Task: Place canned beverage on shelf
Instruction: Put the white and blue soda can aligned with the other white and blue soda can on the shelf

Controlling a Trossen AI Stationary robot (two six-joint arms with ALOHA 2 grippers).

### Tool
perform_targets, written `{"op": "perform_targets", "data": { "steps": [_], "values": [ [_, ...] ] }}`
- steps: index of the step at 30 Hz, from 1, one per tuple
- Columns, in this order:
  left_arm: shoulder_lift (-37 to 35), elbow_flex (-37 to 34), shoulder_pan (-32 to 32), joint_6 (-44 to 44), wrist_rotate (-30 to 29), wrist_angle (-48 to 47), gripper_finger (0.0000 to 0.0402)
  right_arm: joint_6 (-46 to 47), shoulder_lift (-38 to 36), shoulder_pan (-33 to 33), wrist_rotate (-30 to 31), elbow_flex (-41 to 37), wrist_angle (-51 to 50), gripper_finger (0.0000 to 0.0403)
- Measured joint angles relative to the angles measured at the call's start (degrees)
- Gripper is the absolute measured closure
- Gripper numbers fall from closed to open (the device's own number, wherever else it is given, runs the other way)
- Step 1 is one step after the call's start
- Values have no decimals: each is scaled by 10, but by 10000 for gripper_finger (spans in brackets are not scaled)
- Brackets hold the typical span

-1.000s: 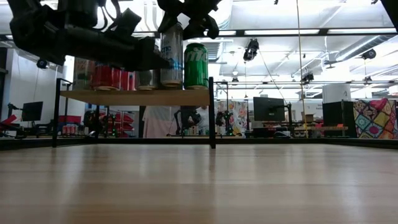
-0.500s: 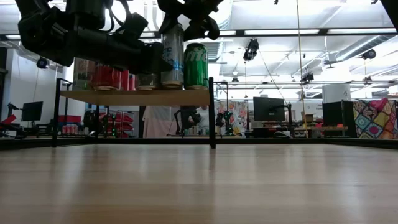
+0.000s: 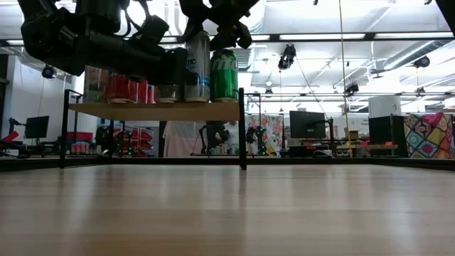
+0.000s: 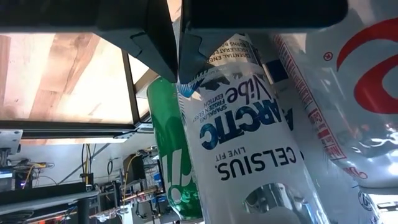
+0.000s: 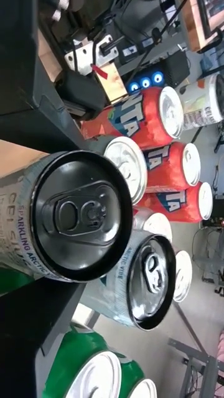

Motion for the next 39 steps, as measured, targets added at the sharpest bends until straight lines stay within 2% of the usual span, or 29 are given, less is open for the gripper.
{"op": "perform_targets", "data": {
  "steps": [9,16,39],
  "values": [
    [0,0,0,0,0,0,401,-11,0,0,0,-1,8,115],
    [0,10,0,0,-28,-1,401,-17,0,0,0,-1,14,115],
    [0,14,0,-17,-30,0,401,-41,-1,0,-1,0,25,115]
  ]
}}
